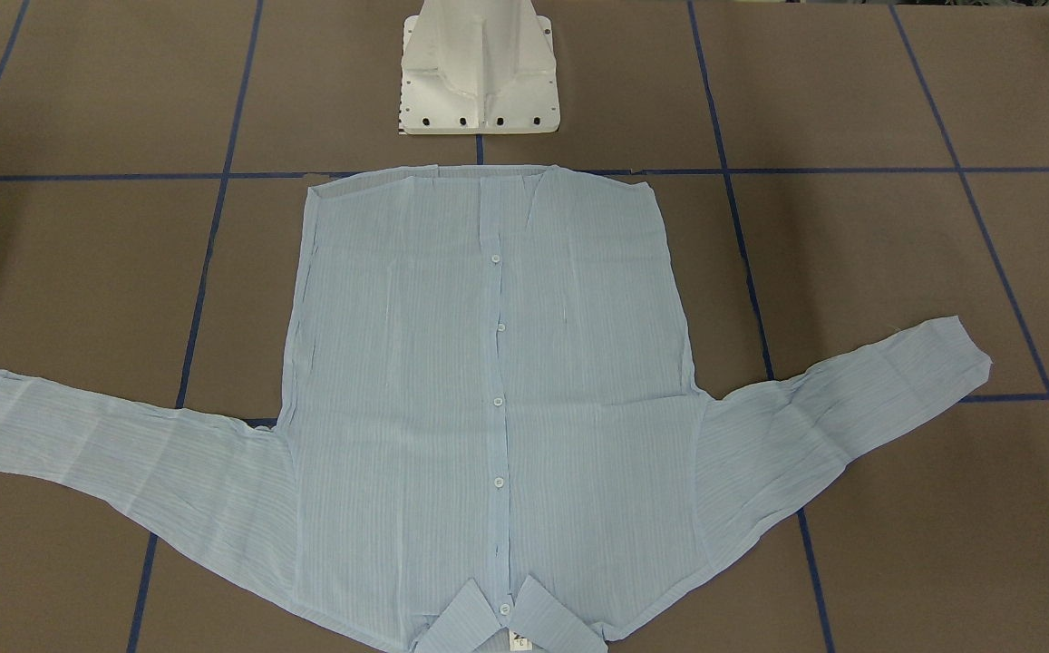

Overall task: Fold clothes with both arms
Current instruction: 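Move the right gripper down to the cuff of the sleeve on its side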

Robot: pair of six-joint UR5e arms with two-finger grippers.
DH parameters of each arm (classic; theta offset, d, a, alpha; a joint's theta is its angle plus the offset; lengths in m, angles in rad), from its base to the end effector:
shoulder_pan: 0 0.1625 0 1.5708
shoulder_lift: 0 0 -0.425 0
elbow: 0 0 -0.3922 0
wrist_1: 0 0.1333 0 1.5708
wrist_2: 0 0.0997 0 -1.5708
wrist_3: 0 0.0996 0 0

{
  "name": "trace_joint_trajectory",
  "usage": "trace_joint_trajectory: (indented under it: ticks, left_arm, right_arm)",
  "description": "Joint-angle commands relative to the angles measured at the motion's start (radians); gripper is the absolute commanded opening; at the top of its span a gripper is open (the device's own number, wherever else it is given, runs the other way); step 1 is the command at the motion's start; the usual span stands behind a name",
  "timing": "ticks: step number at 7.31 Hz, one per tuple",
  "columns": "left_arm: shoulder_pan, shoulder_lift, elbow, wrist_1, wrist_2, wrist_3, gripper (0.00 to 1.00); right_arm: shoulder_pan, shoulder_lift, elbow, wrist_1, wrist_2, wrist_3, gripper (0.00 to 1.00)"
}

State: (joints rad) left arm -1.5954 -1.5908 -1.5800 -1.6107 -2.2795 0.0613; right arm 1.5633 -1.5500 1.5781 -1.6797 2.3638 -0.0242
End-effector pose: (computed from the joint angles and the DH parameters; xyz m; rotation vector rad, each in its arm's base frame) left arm -0.0809 -0.5034 0.6445 0.0966 0.7050 0.0596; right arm 0.0586 -0.4951 0.6541 -0.0699 -0.7931 0.0020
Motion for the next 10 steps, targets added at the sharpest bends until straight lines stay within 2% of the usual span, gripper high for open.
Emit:
trace_joint_trajectory:
  ticks: [1,4,6,7,8,10]
  left_arm:
    - [-0.001,0.002,0.0,0.0,0.0,0.002,1.0]
    - [-0.001,-0.009,-0.053,-0.005,-0.001,0.0,1.0]
    - [0.003,-0.024,-0.121,-0.008,-0.002,-0.009,1.0]
    - [0.009,-0.035,-0.111,-0.021,-0.002,-0.009,1.0]
    - [0.008,-0.025,-0.098,-0.078,-0.003,-0.009,1.0]
    - [0.009,-0.024,-0.081,-0.161,-0.003,-0.011,1.0]
  right_arm:
    - [0.0,0.001,0.008,0.002,-0.009,0.001,1.0]
    - [-0.005,0.021,-0.004,0.006,-0.003,0.014,1.0]
    - [-0.047,0.056,-0.013,0.09,-0.008,0.015,1.0]
    - [-0.07,0.073,-0.091,0.238,-0.006,0.017,1.0]
    - [-0.078,0.076,-0.207,0.418,-0.003,0.106,1.0]
    - [-0.196,0.073,-0.321,0.756,-0.018,0.452,1.0]
